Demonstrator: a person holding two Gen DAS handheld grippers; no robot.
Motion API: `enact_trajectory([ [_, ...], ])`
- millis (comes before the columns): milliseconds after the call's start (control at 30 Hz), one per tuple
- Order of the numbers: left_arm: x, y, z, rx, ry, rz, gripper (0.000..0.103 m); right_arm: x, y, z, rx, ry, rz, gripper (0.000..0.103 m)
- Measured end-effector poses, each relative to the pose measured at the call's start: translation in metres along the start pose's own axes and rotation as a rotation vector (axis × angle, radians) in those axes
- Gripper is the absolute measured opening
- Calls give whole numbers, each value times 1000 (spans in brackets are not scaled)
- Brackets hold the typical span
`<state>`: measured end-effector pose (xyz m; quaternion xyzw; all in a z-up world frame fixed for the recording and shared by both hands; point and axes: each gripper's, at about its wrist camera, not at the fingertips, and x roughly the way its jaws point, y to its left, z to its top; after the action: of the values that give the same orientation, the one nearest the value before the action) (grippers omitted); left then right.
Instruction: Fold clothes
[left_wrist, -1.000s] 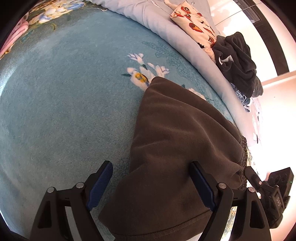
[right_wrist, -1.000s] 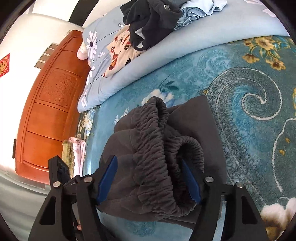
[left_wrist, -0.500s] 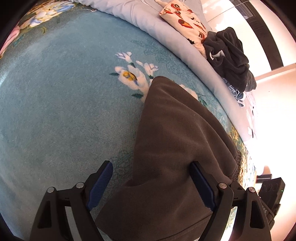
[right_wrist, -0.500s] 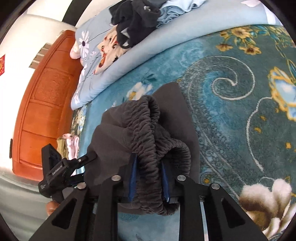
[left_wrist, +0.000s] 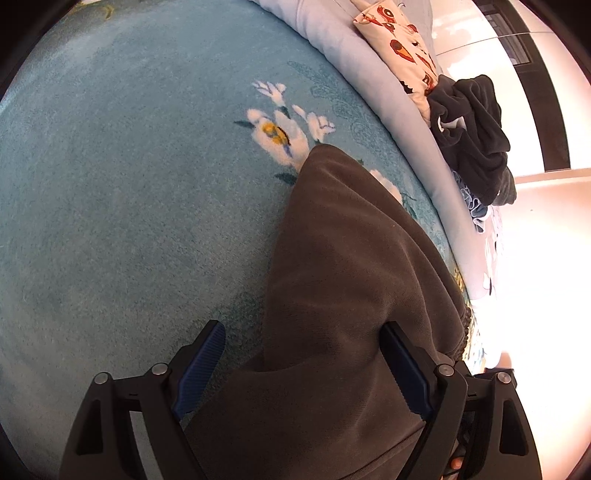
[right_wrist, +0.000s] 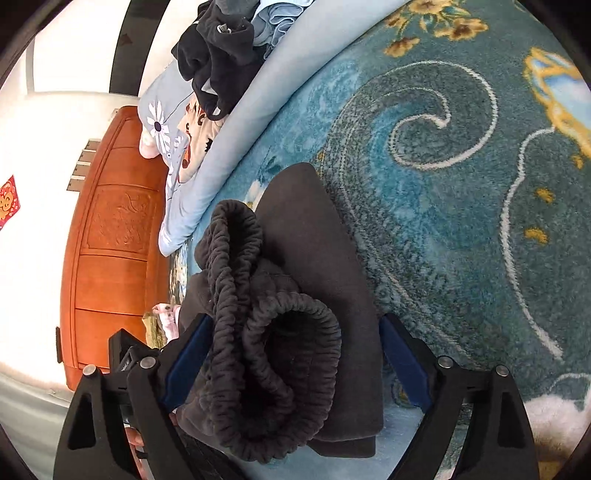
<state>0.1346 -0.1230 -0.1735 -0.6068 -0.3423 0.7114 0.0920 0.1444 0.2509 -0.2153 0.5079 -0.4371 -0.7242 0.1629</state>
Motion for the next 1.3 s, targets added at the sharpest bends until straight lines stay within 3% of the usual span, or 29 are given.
enact_trajectory([
  [267, -3, -9, -2, 58, 4, 40, 87, 2, 21, 2, 38, 41, 7, 90],
  [367, -1, -12, -5, 88, 4, 56, 86, 6, 39, -2, -38, 38, -28, 89],
  [433, -2, -16, -7, 114, -3, 60, 80, 11, 45, -7, -100, 49, -116, 82],
  [633, -14, -31, -17, 204, -36, 86, 59, 6, 46, -7, -104, 65, -143, 64],
  [767, -35, -40, -24, 248, -96, 56, 48, -2, 56, -6, -104, 57, -126, 57],
  [1067, -75, -51, -30, 251, -214, -18, 47, -17, 105, -9, -232, 63, -84, 55],
  [1300, -135, -41, -21, 232, -352, -84, 47, -20, 169, -8, -364, 66, -52, 55],
])
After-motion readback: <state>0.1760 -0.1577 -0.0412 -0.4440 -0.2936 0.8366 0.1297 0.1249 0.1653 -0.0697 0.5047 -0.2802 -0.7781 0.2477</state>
